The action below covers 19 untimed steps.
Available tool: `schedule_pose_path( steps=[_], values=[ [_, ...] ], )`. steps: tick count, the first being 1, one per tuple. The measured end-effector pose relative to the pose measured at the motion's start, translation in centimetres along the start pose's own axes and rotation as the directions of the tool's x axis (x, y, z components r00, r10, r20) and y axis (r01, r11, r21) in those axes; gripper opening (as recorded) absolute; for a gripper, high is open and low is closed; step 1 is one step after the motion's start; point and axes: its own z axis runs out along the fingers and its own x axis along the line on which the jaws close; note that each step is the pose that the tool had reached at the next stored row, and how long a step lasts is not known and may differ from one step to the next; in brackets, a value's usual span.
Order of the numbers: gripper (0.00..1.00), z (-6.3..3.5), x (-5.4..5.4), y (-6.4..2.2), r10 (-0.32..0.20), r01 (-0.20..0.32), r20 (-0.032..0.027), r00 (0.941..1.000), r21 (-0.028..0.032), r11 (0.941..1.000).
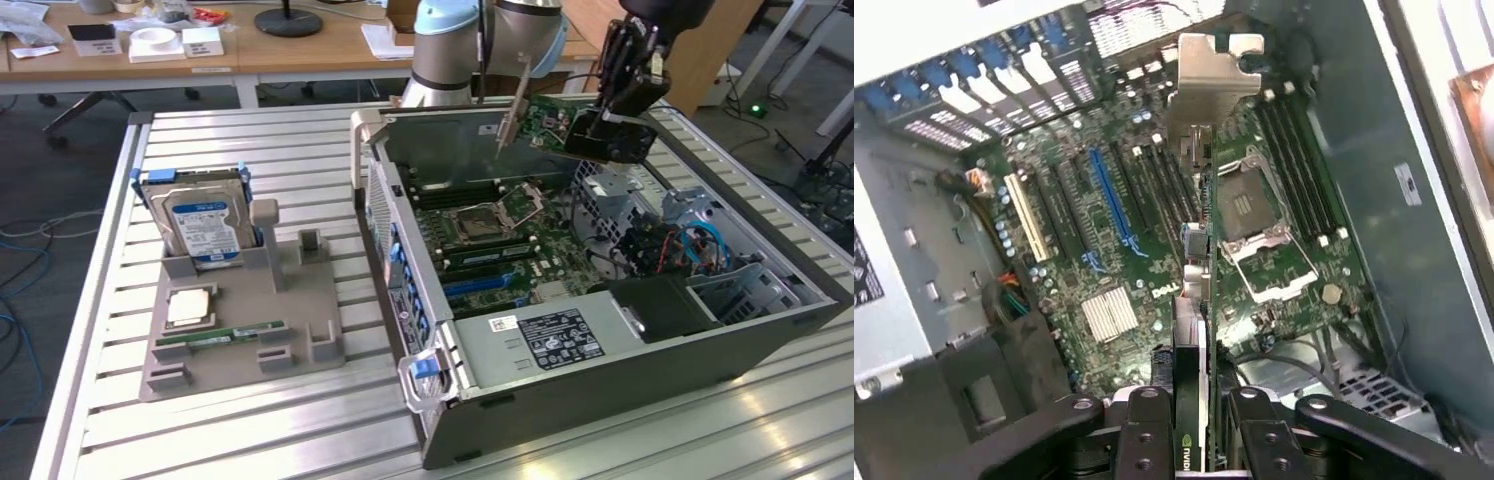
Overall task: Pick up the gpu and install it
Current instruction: 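Insert the gpu into the slot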
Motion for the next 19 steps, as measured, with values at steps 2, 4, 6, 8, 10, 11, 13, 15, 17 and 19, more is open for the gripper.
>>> schedule_pose_path(
  steps=[2,4,6,8,10,11,13,15,17,19],
  values=[
    [0.26,0.01,0.00,0.00,-0.036,0.036,-0.0017,0.9993,-0.0008,0.9993],
    [0.26,0.03,0.00,0.00,-0.070,0.070,-0.0032,0.9975,-0.0016,0.9975],
    [0.26,0.02,0.00,0.00,-0.086,0.086,-0.0041,0.9963,-0.0020,0.9963],
    [0.26,0.03,0.00,0.00,-0.086,0.086,-0.0040,0.9962,-0.0020,0.9963],
    [0.26,0.03,0.00,0.00,-0.086,0.086,-0.0040,0.9962,-0.0021,0.9963],
    [0.26,0.03,0.00,0.00,-0.086,0.086,-0.0040,0.9962,-0.0020,0.9963],
    [0.26,0.03,0.00,0.00,-0.086,0.086,-0.0040,0.9962,-0.0020,0.9963],
    [0.26,0.03,0.00,0.00,-0.086,0.086,-0.0040,0.9962,-0.0020,0.9963],
    [0.26,0.03,0.00,0.00,-0.087,0.087,-0.0040,0.9962,-0.0020,0.9962],
    [0.26,0.03,0.00,0.00,-0.087,0.087,-0.0040,0.9962,-0.0020,0.9962]
  ],
)
